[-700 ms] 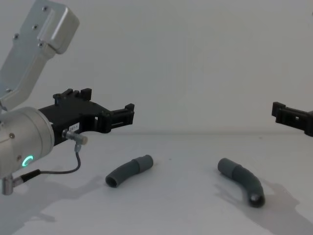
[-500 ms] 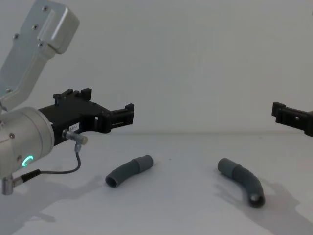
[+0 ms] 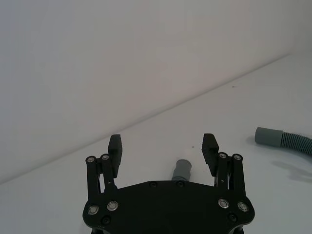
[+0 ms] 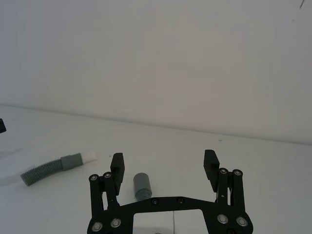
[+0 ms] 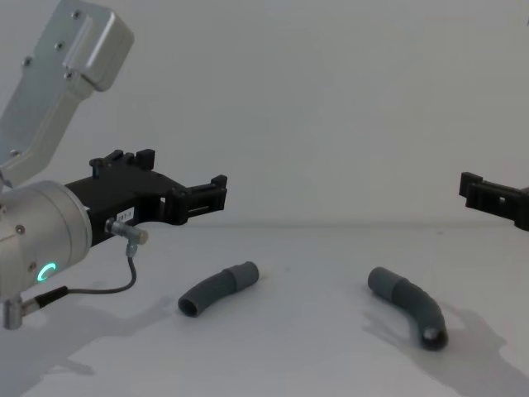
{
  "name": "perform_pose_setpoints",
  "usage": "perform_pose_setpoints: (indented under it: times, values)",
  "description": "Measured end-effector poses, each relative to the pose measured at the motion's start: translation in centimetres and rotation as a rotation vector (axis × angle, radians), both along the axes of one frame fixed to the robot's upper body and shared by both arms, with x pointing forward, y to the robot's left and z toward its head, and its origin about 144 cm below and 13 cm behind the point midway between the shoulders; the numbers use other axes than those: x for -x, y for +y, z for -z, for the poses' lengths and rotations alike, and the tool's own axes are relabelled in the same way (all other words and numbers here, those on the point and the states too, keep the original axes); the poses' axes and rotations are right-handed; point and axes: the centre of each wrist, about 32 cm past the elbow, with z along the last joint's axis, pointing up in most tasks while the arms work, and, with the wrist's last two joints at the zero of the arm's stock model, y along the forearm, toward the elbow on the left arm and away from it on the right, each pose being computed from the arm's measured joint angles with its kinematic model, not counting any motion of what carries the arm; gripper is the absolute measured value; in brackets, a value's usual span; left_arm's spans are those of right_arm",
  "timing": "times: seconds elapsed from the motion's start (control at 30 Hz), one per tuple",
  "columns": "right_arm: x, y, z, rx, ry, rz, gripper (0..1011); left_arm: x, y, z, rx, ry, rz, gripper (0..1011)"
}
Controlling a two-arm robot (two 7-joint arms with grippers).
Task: Use both hands to pick up one end of the pipe from the table, align the ends, and insert them.
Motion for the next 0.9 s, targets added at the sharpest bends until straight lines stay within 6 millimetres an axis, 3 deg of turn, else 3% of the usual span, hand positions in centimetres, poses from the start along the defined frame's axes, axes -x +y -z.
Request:
perform_pose_setpoints:
  times: [0.9]
  values:
    - [0.0, 0.0, 0.0, 0.0, 0.0, 0.0, 1000, -0.04, -0.04, -0.05, 0.0, 0.0, 0.001, 1000]
